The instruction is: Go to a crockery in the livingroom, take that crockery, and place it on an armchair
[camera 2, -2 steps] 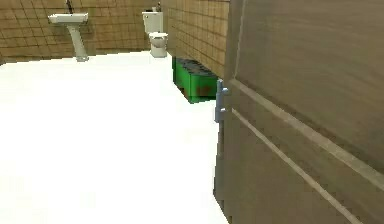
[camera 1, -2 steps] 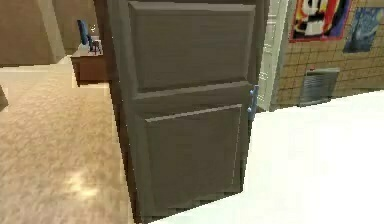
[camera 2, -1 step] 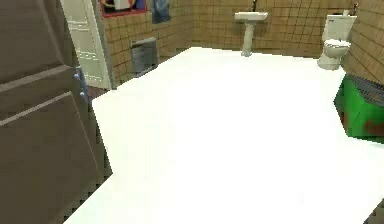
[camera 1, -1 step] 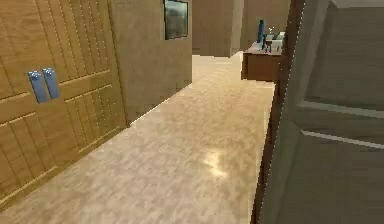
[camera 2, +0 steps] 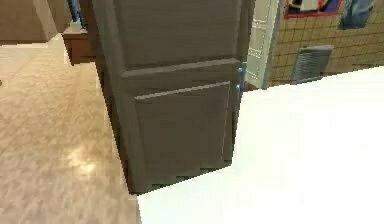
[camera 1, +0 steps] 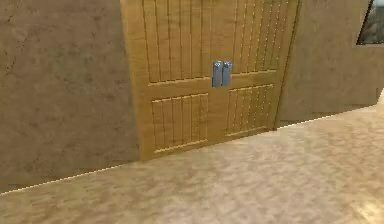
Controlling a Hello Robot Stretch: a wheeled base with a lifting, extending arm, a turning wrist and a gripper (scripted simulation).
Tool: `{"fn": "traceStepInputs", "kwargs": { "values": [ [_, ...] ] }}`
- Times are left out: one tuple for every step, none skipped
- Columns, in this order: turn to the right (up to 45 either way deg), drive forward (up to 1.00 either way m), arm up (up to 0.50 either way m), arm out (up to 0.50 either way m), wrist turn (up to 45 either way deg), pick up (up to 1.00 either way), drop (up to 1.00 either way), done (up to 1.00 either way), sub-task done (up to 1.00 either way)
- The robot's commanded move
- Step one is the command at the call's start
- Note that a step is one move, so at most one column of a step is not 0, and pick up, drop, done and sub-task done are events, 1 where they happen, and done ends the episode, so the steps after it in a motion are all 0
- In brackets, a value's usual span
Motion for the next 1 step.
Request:
{"fn": "traceStepInputs", "kwargs": {
  "values": [
    [-27.0, 0.0, 0.0, 0.0, 0.0, 0.0, 0.0, 0.0, 0.0]
  ]
}}
